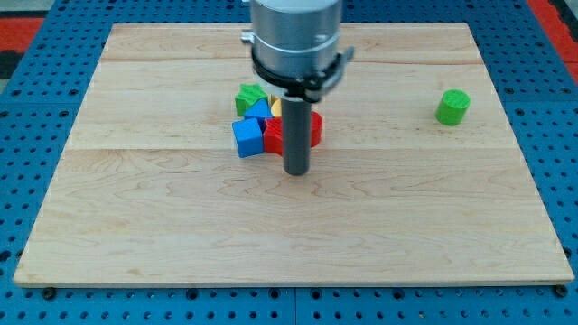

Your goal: Push the green circle to the top side

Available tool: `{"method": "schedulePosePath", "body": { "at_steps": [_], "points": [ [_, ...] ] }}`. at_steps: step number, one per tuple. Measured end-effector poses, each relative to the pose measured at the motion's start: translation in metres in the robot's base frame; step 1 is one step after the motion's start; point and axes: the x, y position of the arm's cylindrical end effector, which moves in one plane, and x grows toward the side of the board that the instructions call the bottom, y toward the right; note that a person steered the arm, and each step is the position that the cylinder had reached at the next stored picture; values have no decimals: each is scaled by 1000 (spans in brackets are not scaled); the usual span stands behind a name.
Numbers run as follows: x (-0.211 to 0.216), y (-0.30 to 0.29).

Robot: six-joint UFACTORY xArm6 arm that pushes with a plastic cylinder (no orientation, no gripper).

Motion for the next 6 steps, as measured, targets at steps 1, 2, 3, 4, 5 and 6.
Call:
{"method": "schedulePosePath", "body": {
  "at_steps": [1,2,3,4,5,6],
  "points": [
    [20,78],
    [9,166],
    [-19,211],
    [-67,210],
    [-97,215],
    [-124,207]
  ]
}}
